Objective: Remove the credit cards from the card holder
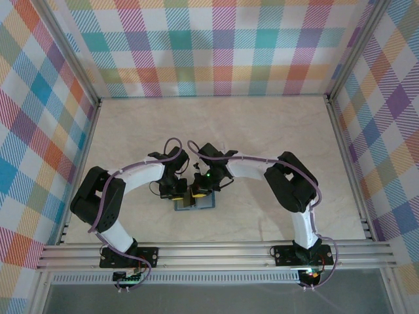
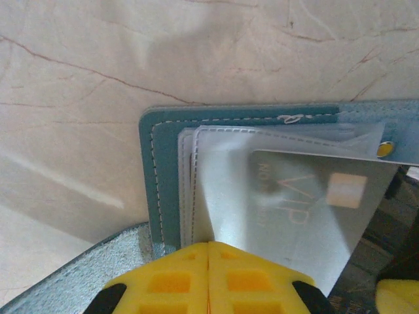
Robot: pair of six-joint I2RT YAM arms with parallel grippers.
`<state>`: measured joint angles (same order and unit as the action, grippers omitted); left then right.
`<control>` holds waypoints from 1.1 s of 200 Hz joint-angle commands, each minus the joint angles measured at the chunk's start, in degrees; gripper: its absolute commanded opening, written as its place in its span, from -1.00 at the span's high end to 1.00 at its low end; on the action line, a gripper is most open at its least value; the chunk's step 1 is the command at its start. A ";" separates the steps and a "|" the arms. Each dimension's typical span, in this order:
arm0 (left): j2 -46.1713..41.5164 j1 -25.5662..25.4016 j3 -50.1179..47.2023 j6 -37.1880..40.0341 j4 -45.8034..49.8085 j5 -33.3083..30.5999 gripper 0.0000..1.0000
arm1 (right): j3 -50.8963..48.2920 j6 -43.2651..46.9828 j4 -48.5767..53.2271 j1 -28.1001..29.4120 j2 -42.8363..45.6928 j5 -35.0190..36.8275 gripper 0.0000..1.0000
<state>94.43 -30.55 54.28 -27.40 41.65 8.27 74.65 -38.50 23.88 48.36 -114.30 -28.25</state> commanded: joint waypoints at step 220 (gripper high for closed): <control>-4.88 1.01 1.53 -0.09 3.18 -2.34 0.63 | 4.40 8.95 16.55 -0.48 9.55 11.47 1.00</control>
<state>91.11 -30.22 54.54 -27.40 42.17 6.85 77.32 -32.03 39.09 48.29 -107.90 -18.52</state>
